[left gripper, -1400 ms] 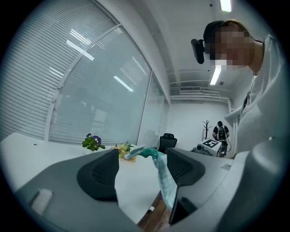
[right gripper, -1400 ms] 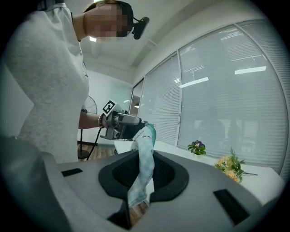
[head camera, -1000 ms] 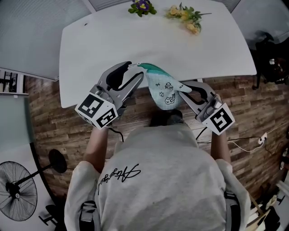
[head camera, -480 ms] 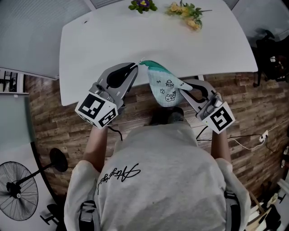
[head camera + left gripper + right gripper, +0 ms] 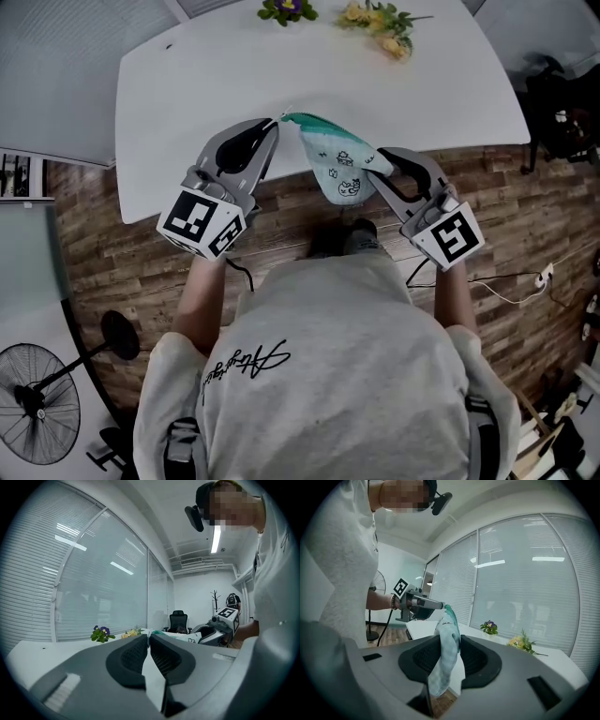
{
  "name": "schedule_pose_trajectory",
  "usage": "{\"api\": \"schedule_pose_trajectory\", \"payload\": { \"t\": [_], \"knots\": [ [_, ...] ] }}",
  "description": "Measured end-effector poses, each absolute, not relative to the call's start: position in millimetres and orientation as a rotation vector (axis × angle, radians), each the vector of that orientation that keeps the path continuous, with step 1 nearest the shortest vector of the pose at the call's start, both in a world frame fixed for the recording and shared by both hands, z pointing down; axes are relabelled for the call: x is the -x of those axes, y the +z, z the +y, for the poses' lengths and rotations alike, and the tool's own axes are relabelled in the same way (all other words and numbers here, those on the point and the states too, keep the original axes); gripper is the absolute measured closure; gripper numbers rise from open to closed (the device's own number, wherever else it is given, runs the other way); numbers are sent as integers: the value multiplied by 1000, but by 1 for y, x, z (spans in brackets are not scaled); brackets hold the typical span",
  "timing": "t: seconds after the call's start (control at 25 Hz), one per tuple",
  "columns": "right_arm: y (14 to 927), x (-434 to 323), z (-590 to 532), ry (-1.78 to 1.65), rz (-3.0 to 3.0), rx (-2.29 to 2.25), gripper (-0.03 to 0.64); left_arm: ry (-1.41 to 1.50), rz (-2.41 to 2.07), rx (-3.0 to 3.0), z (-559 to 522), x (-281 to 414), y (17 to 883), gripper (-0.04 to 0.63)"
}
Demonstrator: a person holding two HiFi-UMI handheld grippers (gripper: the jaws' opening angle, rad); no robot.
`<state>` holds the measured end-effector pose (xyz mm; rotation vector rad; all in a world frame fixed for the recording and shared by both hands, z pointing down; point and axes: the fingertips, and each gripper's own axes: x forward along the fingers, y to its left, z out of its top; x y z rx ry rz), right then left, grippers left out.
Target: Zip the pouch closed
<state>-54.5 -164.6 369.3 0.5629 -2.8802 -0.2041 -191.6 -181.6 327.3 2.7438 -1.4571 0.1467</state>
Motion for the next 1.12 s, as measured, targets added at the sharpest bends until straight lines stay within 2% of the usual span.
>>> {"api": "schedule_pose_trajectory", "payload": {
  "t": [0.52,0.72,1.12],
  "knots": [
    [359,28,-200,-128,-2888,-590,503,169,-1586,-2743,-222,171,311,581],
    [350,34,-212,-62,-2946,-532,535,220,-1566,-2725,-230,152,325,581],
    [359,47,-232,175,-2971,-389,537,385,-1449,-2780,-227,111,362,580]
  ]
}}
